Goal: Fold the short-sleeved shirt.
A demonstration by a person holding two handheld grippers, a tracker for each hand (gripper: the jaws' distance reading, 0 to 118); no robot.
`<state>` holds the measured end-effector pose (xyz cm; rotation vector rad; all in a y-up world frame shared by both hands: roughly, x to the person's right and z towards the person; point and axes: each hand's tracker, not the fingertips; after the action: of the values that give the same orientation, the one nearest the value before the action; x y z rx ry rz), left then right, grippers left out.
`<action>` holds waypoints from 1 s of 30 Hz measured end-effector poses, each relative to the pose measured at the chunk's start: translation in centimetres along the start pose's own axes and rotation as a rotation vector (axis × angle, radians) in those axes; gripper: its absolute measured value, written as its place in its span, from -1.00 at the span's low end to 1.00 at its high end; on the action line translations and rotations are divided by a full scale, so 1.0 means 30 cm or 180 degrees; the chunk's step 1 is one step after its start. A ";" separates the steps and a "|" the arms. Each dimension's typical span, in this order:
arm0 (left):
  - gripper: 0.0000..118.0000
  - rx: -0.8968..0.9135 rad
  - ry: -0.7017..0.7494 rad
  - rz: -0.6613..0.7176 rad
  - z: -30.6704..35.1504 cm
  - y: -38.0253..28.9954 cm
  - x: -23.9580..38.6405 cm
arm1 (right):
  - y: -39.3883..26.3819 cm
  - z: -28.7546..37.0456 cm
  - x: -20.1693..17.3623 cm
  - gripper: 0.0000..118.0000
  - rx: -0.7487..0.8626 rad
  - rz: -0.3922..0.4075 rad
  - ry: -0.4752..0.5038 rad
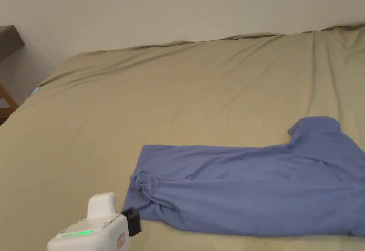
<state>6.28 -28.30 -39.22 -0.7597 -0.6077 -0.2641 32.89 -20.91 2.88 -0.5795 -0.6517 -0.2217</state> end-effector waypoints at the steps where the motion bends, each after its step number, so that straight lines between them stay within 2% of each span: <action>1: 1.00 -0.0180 0.0077 -0.0111 -0.064 0.024 0.010 | 0.012 -0.007 0.010 -0.96 -0.0038 -0.0035 0.0035; 2: 0.98 -0.0309 0.0063 -0.0095 -0.080 0.010 0.010 | 0.012 -0.014 0.016 -0.96 -0.0079 -0.0093 0.0068; 3: 1.00 -0.0193 0.0154 -0.0149 -0.132 0.028 0.016 | 0.007 -0.020 0.019 -0.96 -0.0085 -0.0148 0.0039; 6: 1.00 -0.0268 0.0230 -0.0180 -0.245 0.055 0.020 | 0.002 -0.033 0.029 -0.96 -0.0149 -0.0183 -0.0010; 9: 0.98 -0.0698 0.0479 -0.0382 -0.336 0.040 0.016 | -0.012 -0.051 0.048 -0.96 -0.0273 -0.0233 -0.0076; 10: 0.93 -0.0690 0.0376 -0.0344 -0.340 0.034 0.007 | -0.018 -0.053 0.055 -0.96 -0.0302 -0.0243 -0.0092; 11: 0.68 -0.0522 0.0226 -0.0149 -0.316 0.037 -0.006 | -0.027 -0.056 0.062 -0.96 -0.0322 -0.0248 -0.0125; 12: 0.09 -0.0576 0.0189 -0.0066 -0.292 0.042 -0.015 | -0.030 -0.063 0.072 -0.96 -0.0352 -0.0245 -0.0171; 13: -0.74 -0.0526 0.0176 -0.0036 -0.263 0.047 -0.023 | -0.032 -0.069 0.081 -0.96 -0.0383 -0.0233 -0.0221; 14: -0.95 -0.0456 0.0210 -0.0036 -0.224 0.052 -0.050 | -0.038 -0.074 0.091 -0.96 -0.0420 -0.0221 -0.0293; 15: -0.95 -0.0317 0.0285 -0.0004 -0.178 0.048 -0.057 | -0.043 -0.079 0.105 -0.96 -0.0443 -0.0238 -0.0340; 16: -0.95 -0.0242 0.0062 0.0137 -0.142 0.041 -0.065 | -0.043 -0.085 0.119 -0.96 -0.0468 -0.0275 -0.0366; 20: -0.95 -0.0249 -0.0320 0.0396 -0.073 0.028 -0.086 | -0.052 -0.139 0.192 -0.96 -0.0550 -0.0364 -0.0398; 24: -0.95 -0.0225 -0.0216 0.0641 -0.057 0.033 -0.122 | -0.049 -0.235 0.308 -0.96 -0.0583 -0.0352 -0.0375; 25: -0.95 -0.0261 -0.0316 0.0732 -0.064 0.036 -0.127 | -0.045 -0.267 0.338 -0.51 -0.0642 -0.0395 -0.0328; 26: -0.95 -0.0238 -0.0321 0.0711 -0.070 0.039 -0.127 | -0.042 -0.313 0.367 0.43 -0.0711 -0.0387 -0.0367; 27: -0.95 -0.0247 -0.0297 0.0649 -0.078 0.043 -0.118 | -0.045 -0.371 0.393 1.00 -0.0942 -0.0426 -0.0543; 28: -0.95 -0.0263 -0.0251 0.0548 -0.082 0.046 -0.110 | -0.007 -0.372 0.422 0.92 -0.0634 -0.0348 -0.0673; 29: -0.95 -0.0276 -0.0242 0.0493 -0.088 0.050 -0.103 | 0.030 -0.432 0.451 0.94 -0.0802 -0.0396 -0.0506; 30: -0.95 -0.0275 -0.0241 0.0485 -0.051 0.032 -0.067 | 0.056 -0.481 0.475 0.99 -0.1019 -0.0405 -0.0552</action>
<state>5.72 -28.68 -41.84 -0.8980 -0.6092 -0.1222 51.93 -28.02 1.77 -0.8723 -0.8294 -0.4025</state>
